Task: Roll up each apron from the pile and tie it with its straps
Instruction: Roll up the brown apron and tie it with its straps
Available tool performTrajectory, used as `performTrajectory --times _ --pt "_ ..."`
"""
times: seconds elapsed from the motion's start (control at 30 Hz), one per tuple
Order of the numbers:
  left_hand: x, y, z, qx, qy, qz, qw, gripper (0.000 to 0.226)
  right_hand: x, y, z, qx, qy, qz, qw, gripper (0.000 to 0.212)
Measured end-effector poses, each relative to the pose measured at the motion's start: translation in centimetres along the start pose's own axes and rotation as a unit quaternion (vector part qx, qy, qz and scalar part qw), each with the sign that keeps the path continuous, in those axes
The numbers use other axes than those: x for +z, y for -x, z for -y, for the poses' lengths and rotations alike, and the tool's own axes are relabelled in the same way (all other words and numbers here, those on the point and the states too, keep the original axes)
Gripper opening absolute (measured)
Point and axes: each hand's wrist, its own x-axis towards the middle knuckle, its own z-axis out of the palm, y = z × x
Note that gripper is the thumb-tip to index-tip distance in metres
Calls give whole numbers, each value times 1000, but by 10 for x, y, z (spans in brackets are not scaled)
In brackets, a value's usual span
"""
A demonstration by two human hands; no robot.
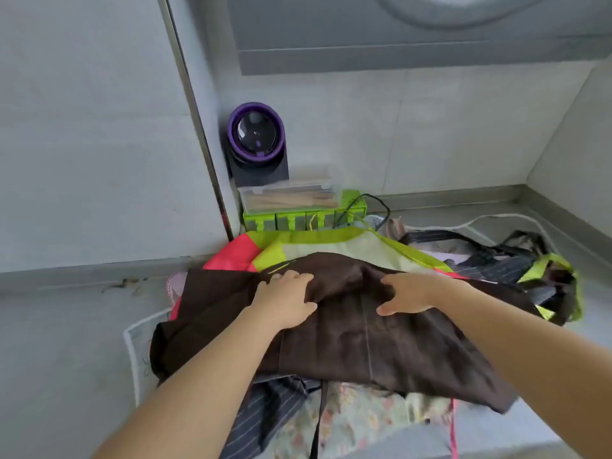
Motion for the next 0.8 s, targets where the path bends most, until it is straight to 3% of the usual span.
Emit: performTrajectory --times 0.1,0.2,0.27,0.33,0.4,0.47,0.57,0.7,0.8 --pt "20 -7 5 -10 -29 -21 999 69 23 -10 -14 50 -73 -31 996 92" --pt "38 -15 10 -21 -60 -55 996 67 39 -23 -22 86 -125 -44 987 89" --pt "44 -19 14 -24 -69 -98 992 55 46 -27 -24 96 -123 -78 985 72" --pt "45 -22 17 -2 -59 -152 987 31 51 -31 -26 106 -117 -139 978 34" --pt "42 -23 17 42 -38 -229 972 21 49 -31 -26 123 -151 -202 960 12" --pt "36 -26 20 70 -2 -259 963 23 39 -28 -27 129 -215 -246 936 11" --pt "18 -25 17 108 94 -208 968 17 8 -15 -23 105 -272 -303 907 12" --pt "-17 -24 -2 135 119 -183 967 75 -40 14 -1 -32 -257 -442 859 12" --pt "-57 -23 -25 160 198 -223 941 74 -75 43 15 -125 -224 -503 825 15"
